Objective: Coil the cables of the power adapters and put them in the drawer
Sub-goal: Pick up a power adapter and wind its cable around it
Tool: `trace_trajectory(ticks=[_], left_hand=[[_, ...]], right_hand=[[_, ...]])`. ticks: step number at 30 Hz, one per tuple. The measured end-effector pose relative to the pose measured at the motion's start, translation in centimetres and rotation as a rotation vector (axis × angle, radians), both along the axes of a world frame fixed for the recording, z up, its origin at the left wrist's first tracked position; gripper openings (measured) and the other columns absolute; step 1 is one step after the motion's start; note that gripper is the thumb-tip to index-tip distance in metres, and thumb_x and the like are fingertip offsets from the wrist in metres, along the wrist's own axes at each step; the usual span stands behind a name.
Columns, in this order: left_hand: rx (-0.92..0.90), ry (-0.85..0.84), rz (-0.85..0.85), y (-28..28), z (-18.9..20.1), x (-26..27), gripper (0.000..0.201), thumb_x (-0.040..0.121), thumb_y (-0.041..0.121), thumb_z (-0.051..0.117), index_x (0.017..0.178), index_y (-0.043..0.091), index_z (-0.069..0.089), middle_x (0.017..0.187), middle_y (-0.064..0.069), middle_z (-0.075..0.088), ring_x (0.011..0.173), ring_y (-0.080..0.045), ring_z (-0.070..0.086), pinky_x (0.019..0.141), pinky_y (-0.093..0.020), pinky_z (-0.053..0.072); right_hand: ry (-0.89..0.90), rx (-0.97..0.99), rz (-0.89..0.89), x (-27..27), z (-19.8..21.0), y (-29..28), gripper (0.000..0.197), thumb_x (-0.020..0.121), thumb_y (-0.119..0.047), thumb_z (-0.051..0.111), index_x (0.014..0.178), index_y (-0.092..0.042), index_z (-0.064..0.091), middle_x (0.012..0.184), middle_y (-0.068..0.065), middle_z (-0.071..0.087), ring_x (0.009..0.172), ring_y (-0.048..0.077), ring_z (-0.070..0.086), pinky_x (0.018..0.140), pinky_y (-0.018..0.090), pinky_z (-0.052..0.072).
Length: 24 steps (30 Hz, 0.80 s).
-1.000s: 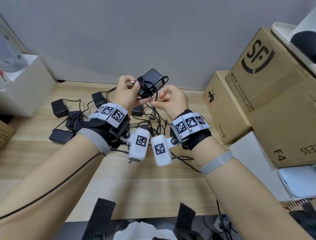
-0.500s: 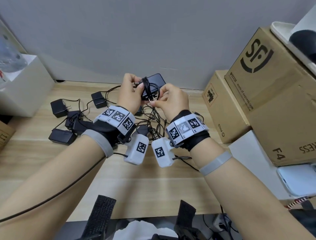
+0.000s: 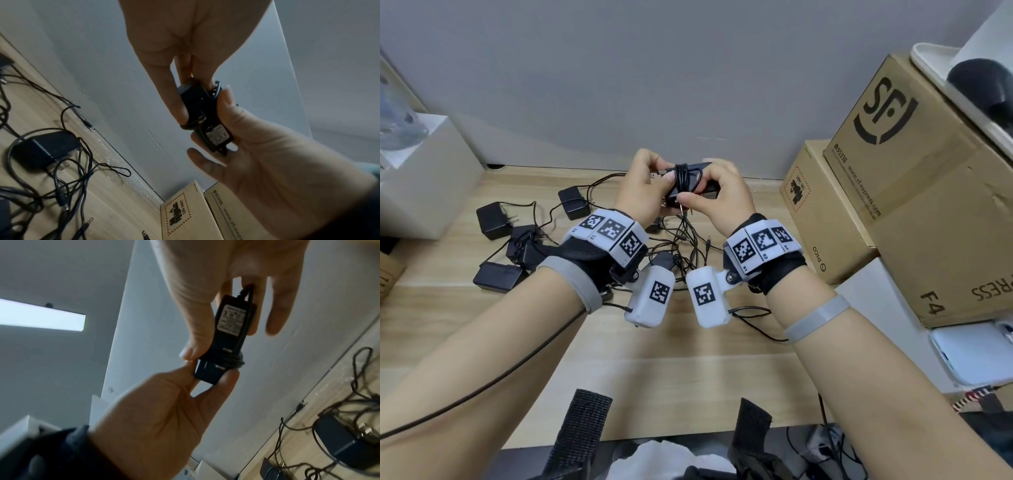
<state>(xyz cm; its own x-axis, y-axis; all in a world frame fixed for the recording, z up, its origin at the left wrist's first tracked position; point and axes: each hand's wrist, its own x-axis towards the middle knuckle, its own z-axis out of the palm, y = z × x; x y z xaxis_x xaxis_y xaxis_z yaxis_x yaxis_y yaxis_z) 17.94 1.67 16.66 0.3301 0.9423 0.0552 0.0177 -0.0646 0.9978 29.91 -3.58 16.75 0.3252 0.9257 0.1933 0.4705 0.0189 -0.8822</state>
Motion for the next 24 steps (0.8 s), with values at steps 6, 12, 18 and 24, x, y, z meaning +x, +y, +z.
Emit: trace_trajectory(ticks=[6,12,18,24], left_hand=[[0.034,0.104,0.008,1.1,-0.2,-0.6,0.023,0.098,0.011,0.038,0.080,0.025,0.035,0.074,0.004,0.040,0.050,-0.010,0.049,0.034,-0.019,0.043],[0.130,0.186,-0.016,1.8,-0.1,-0.5,0.027,0.097,0.005,0.037,0.080,0.027,0.035,0.066,0.004,0.060,0.060,-0.010,0.055,0.056,-0.012,0.040],[-0.030,0.080,-0.015,1.4,0.0,0.0,0.027,0.098,0.001,0.034,0.080,0.022,0.036,0.057,0.005,0.060,0.040,0.004,0.054,0.040,-0.015,0.042],[-0.254,-0.006,-0.062,0.8,-0.8,-0.6,0.021,0.097,0.009,0.043,0.078,0.018,0.044,0.059,0.009,0.058,0.035,0.002,0.050,0.035,-0.013,0.040]], right_hand=[[0.239,-0.221,0.088,0.6,-0.5,-0.4,0.076,0.053,-0.031,0.086,0.112,-0.040,0.038,0.121,0.006,0.053,0.098,0.022,0.057,0.079,0.040,0.053],[0.124,-0.338,0.268,1.1,-0.1,-0.8,0.059,0.063,-0.021,0.084,0.116,-0.022,0.059,0.116,-0.002,0.063,0.110,0.015,0.058,0.098,0.034,0.047],[0.060,-0.325,0.364,1.2,0.4,-0.9,0.069,0.060,-0.021,0.085,0.123,-0.018,0.056,0.116,-0.004,0.060,0.113,0.012,0.054,0.103,0.029,0.041],[0.184,-0.281,0.352,0.9,-0.1,-1.1,0.027,0.083,-0.020,0.067,0.107,-0.019,0.057,0.099,-0.008,0.059,0.088,0.001,0.056,0.078,0.008,0.044]])
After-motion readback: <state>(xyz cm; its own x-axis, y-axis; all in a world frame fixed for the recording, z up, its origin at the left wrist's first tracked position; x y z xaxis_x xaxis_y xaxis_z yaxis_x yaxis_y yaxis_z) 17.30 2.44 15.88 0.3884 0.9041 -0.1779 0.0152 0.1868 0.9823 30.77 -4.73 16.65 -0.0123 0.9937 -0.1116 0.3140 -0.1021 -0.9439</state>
